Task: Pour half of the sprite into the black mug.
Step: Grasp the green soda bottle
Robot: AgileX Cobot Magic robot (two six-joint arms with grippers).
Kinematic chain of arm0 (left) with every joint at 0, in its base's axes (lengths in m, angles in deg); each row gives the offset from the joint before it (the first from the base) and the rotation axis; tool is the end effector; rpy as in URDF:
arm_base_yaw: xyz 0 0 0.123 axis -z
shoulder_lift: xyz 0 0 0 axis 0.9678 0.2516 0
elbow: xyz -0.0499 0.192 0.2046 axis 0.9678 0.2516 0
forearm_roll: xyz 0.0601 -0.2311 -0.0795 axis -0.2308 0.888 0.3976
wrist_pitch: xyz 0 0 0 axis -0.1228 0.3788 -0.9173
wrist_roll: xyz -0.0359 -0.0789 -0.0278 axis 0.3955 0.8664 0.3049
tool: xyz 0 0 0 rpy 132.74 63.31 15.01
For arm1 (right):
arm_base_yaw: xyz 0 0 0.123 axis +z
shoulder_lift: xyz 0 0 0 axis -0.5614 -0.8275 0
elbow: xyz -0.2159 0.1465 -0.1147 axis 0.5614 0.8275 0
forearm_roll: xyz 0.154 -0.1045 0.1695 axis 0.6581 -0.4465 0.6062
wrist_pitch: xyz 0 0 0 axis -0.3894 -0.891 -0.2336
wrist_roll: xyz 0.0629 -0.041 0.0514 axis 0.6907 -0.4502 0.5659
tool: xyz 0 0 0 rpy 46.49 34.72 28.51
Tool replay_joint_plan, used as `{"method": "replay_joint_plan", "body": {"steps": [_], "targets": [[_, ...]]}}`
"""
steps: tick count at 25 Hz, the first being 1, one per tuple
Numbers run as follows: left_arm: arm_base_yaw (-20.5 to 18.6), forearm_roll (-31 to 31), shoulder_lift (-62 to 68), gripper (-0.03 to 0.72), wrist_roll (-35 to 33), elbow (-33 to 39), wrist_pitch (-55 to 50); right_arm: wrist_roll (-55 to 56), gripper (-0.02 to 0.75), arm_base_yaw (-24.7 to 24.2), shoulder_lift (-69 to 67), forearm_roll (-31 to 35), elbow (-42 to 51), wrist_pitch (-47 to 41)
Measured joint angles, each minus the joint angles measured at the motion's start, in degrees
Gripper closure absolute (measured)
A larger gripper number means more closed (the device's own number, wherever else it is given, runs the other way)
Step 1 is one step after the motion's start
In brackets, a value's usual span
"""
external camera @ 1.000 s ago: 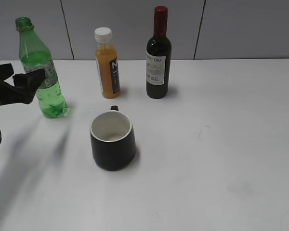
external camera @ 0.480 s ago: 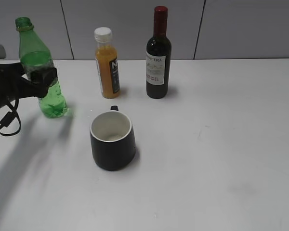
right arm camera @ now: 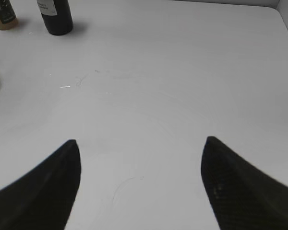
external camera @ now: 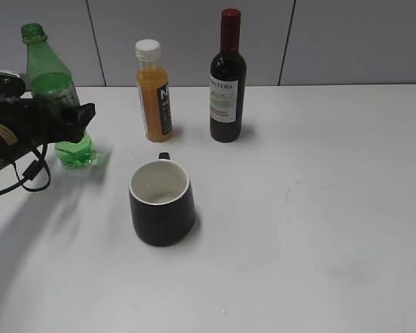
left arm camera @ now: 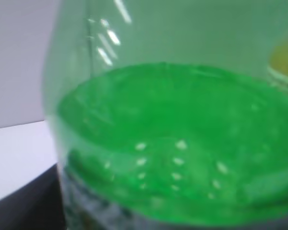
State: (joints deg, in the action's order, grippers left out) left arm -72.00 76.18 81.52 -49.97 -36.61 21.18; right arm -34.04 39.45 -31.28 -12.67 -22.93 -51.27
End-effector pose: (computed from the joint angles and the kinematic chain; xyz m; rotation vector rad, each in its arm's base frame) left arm 0.3723 -0.0390 0.1075 0.2247 1.7456 -0.1740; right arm 0.0078 0.0064 0.2624 -0.1609 2.0049 0.1038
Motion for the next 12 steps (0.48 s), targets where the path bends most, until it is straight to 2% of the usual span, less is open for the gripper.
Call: {"method": "replay_joint_plan", "body": {"steps": [3,8,12], "targets": [[0.0,0.11,0.98,0.034,0.0,-0.08,0.71,0.0,0.148,0.0,0.0,0.0,0.0,0.0],[0.0,0.25,1.09,0.232,0.0,-0.08,1.18,0.0,0.148,0.0,0.0,0.0,0.0,0.0],[0.0,0.37,1.33,0.237,0.0,-0.08,1.61,0.0,0.148,0.0,0.0,0.18,0.0,0.0]]}}
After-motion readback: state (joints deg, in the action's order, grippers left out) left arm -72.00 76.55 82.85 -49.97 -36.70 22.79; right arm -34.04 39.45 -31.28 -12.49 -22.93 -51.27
